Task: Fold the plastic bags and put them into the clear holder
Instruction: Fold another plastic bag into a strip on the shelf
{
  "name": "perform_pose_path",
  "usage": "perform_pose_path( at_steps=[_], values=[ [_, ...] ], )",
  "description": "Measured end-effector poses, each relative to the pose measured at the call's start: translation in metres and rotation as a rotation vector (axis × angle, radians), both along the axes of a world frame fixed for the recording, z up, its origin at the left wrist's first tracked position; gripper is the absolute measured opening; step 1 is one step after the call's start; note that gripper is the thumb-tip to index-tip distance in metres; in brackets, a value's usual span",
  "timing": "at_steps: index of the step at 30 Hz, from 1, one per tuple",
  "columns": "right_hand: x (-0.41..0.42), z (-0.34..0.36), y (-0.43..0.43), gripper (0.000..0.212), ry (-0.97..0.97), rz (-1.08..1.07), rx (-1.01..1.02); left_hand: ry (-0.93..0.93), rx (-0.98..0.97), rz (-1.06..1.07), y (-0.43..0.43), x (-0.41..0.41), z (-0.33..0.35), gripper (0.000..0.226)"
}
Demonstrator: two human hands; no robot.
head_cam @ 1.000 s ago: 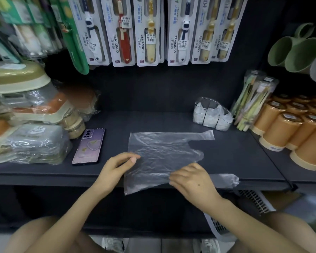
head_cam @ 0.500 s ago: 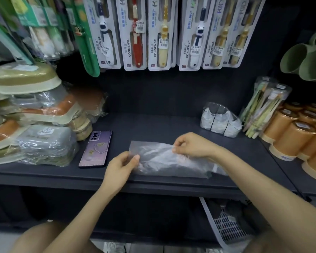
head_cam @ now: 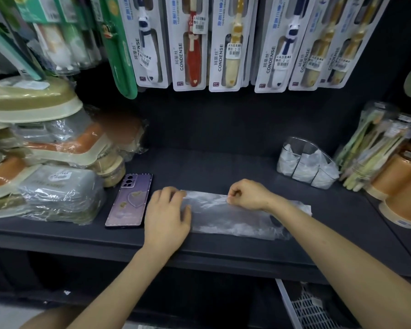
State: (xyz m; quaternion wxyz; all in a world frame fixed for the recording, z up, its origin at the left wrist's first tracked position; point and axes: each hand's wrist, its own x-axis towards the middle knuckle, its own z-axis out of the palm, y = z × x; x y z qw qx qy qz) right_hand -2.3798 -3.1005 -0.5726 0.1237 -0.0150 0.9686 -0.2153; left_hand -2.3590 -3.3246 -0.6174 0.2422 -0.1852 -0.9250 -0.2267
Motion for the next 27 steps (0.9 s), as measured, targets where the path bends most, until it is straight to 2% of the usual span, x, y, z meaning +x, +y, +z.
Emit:
perform_pose_path(
  at_steps=[2, 5, 9, 12, 14, 16, 17, 20, 22, 27],
  values=[
    [-0.002, -0.001, 0.000, 0.013, 0.010, 0.009, 0.015, -0.015, -0.079, -0.131, 0.004, -0.003, -0.005, 0.039],
    [-0.005, -0.002, 0.001, 0.013, 0.023, 0.022, 0.024, -0.139, -0.207, -0.213, 0.013, -0.007, -0.014, 0.053],
    [-0.006, -0.003, 0.003, 0.017, -0.013, 0.007, -0.010, -0.350, -0.344, -0.191, 0.020, -0.007, -0.016, 0.097],
    [-0.002, 0.001, 0.007, 0.018, 0.010, -0.049, -0.099, -0.384, -0.398, -0.157, 0.021, -0.008, -0.017, 0.098],
    [0.008, -0.005, 0.003, 0.034, 0.223, -0.091, 0.004, -0.395, -0.408, -0.152, 0.022, -0.008, -0.016, 0.098],
    [0.027, -0.022, -0.014, 0.047, 0.525, -0.032, 0.259, -0.410, -0.409, -0.151, 0.022, -0.008, -0.018, 0.104],
    [0.036, -0.032, -0.025, 0.051, 0.588, 0.035, 0.349, -0.416, -0.410, -0.157, 0.022, -0.008, -0.018, 0.110],
    [0.052, -0.054, -0.044, 0.067, 0.423, 0.157, 0.424, -0.419, -0.407, -0.163, 0.021, -0.009, -0.020, 0.116],
    [0.058, -0.055, -0.030, 0.086, 0.249, 0.070, 0.416, -0.406, -0.419, -0.145, 0.022, -0.010, -0.020, 0.107],
    [0.089, -0.054, 0.046, 0.106, 0.154, -0.171, 0.504, -0.406, -0.472, -0.099, 0.023, -0.009, -0.019, 0.099]
  ],
)
